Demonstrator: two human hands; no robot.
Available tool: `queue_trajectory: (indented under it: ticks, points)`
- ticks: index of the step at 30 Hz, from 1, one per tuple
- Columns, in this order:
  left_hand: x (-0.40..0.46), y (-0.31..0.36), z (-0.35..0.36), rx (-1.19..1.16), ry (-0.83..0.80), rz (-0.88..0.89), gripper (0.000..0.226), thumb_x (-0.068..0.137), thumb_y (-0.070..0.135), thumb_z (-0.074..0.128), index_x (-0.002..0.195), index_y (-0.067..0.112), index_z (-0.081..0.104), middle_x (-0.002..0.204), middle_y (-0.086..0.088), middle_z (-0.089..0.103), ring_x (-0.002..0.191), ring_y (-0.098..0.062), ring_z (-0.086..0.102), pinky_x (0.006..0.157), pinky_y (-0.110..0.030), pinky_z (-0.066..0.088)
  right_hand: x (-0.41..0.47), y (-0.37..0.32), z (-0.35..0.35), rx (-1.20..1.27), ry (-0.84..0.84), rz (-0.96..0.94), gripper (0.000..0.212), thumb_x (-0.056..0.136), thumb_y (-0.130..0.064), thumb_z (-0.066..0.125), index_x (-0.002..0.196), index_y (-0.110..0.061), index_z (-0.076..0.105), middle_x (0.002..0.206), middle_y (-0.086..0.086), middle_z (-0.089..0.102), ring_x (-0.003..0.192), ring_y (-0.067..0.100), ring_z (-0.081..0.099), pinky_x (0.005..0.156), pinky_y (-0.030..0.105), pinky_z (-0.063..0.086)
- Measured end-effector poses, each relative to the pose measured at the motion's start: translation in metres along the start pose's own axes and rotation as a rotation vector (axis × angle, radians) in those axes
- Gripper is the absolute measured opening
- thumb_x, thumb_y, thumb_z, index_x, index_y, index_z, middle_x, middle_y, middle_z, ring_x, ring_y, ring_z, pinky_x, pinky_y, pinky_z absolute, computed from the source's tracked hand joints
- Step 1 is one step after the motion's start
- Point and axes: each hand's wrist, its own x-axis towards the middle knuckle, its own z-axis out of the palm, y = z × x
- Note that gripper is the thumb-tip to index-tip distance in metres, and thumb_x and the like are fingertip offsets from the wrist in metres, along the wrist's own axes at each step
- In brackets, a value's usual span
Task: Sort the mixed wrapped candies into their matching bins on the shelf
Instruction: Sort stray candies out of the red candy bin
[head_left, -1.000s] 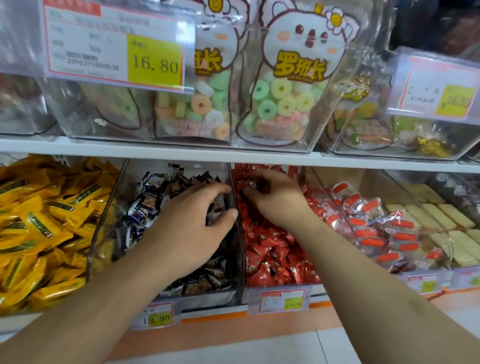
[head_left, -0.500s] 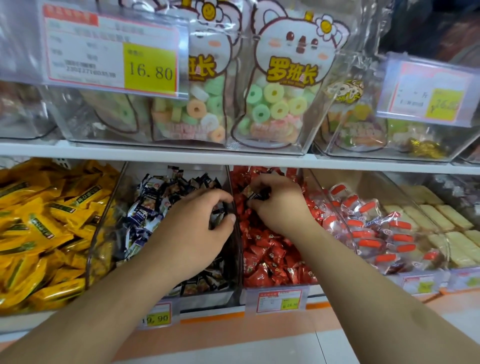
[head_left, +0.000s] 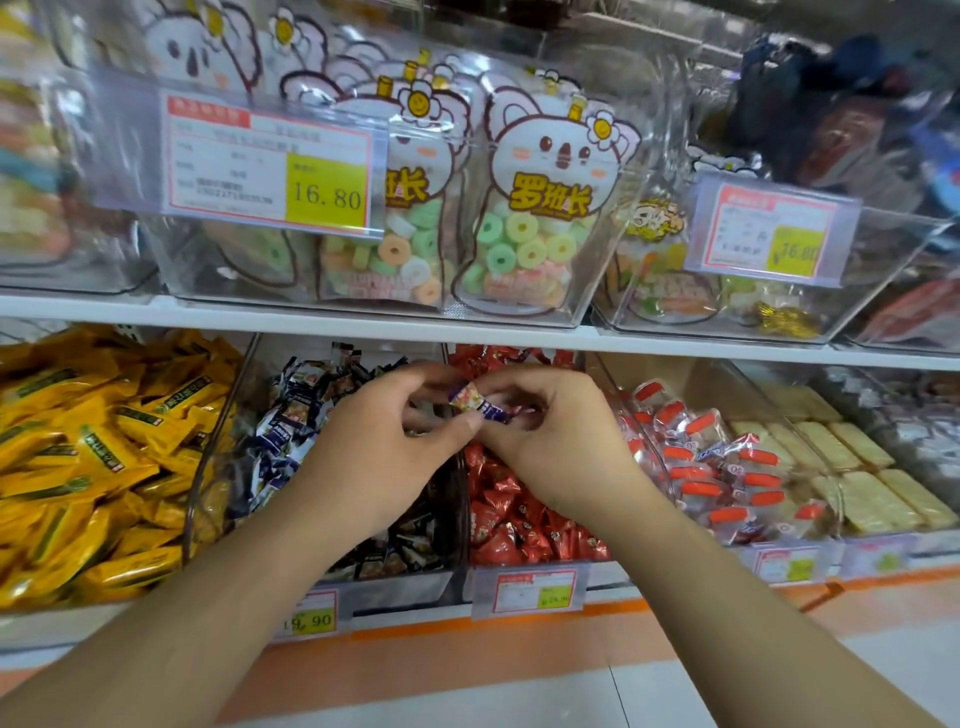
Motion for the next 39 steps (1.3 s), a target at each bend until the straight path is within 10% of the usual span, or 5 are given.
queue_trajectory:
  ticks: [13,19,25,32,39]
  points:
    - [0.007,-0.019,-0.048,0.031,0.096,-0.177,0.010,0.083,0.035,0.085,0.086,0.034,0.076,0.082,0.011,0.075,0.083,-0.011,0.073,0.085,-0.036,0.058,-0.002,-0.020,0.017,0.262,-0.152,0.037,0.044,0.089,0.011,0.069,0.121,-0.019,0.071,0.116,-0.008,0.072,0.090,0.004,0.074,0.081,0.022,0.061]
    - [0.002,-0.015,-0.034,0.311,-0.024,-0.156,0.035,0.096,0.040,0.068,0.129,0.046,0.061,0.115,0.017,0.061,0.068,-0.008,0.067,0.057,-0.021,0.050,0.005,0.010,-0.010,0.017,0.084,0.061,0.031,0.089,0.002,0.065,0.105,-0.022,0.077,0.096,-0.012,0.076,0.092,0.000,0.069,0.081,0.014,0.052]
    - [-0.001,-0.009,-0.001,0.423,-0.232,0.039,0.068,0.094,0.064,0.056,0.156,0.047,0.030,0.162,0.022,0.026,0.144,-0.006,0.036,0.116,-0.026,0.031,0.009,0.043,-0.020,-0.427,-0.008,0.101,0.039,0.093,-0.028,0.071,0.131,-0.025,0.065,0.128,-0.005,0.068,0.109,0.013,0.063,0.092,0.017,0.040]
    - [0.005,-0.015,0.010,0.438,-0.240,0.064,0.065,0.093,0.060,0.060,0.152,0.040,0.041,0.156,0.029,0.020,0.131,0.009,0.028,0.108,-0.015,0.024,0.019,0.066,0.009,-0.662,-0.313,0.046,0.071,0.092,-0.062,0.042,0.157,-0.034,0.036,0.162,-0.006,0.038,0.151,0.022,0.027,0.124,0.046,0.024]
    - [0.008,-0.018,0.011,0.425,-0.221,0.092,0.061,0.090,0.060,0.063,0.145,0.041,0.046,0.148,0.030,0.024,0.130,0.008,0.031,0.106,-0.016,0.025,0.016,0.054,-0.006,-0.448,-0.269,-0.012,0.037,0.095,-0.035,0.068,0.131,-0.036,0.069,0.138,-0.017,0.063,0.130,0.002,0.053,0.114,0.023,0.038]
